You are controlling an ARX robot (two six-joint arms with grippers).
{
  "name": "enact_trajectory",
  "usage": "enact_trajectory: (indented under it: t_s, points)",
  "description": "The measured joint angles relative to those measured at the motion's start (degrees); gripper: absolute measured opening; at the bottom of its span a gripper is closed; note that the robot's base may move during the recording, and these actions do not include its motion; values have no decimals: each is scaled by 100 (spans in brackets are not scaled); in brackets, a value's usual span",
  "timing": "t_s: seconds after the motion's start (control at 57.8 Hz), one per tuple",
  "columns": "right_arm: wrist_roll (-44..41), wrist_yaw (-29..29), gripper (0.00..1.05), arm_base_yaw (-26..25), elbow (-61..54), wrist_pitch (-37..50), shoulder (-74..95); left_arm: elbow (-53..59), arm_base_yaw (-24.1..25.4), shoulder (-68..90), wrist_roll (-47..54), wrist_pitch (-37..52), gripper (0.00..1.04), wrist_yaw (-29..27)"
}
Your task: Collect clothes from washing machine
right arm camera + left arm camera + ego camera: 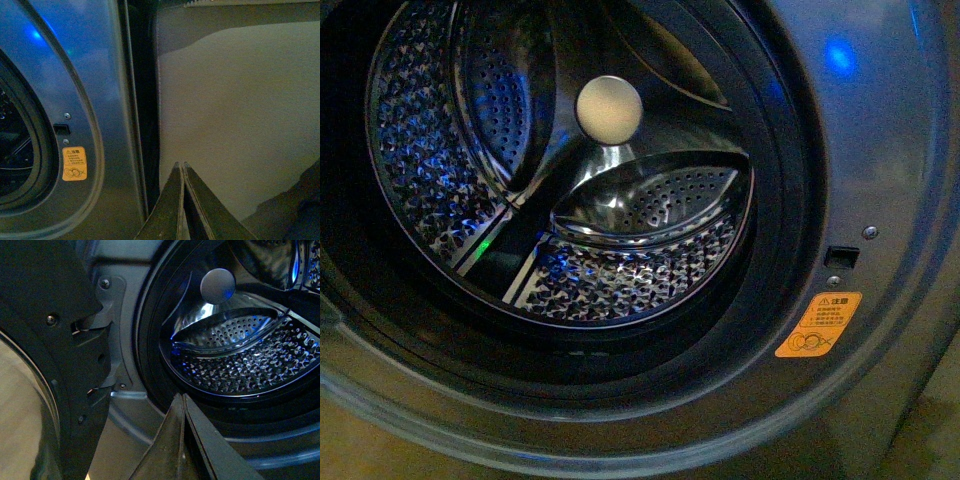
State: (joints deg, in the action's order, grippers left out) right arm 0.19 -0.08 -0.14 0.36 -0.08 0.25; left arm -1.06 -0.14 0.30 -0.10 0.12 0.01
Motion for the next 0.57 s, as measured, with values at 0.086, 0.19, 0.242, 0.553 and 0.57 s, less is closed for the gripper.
enact_trajectory:
  t_s: [0.086,0.19,0.242,0.553,0.57]
  points:
    - [0,0,2,0,0,0,0,0,0,-2,-7,0,14,0]
    - [-9,0,3,0,0,0,0,0,0,-2,-7,0,32,0]
    - [-9,0,10,0,0,0,0,0,0,-2,-7,0,41,0]
    - [-9,0,62,0,0,0,0,0,0,-2,-7,0,93,0]
    - [-9,0,65,0,0,0,0,0,0,-2,-7,0,96,0]
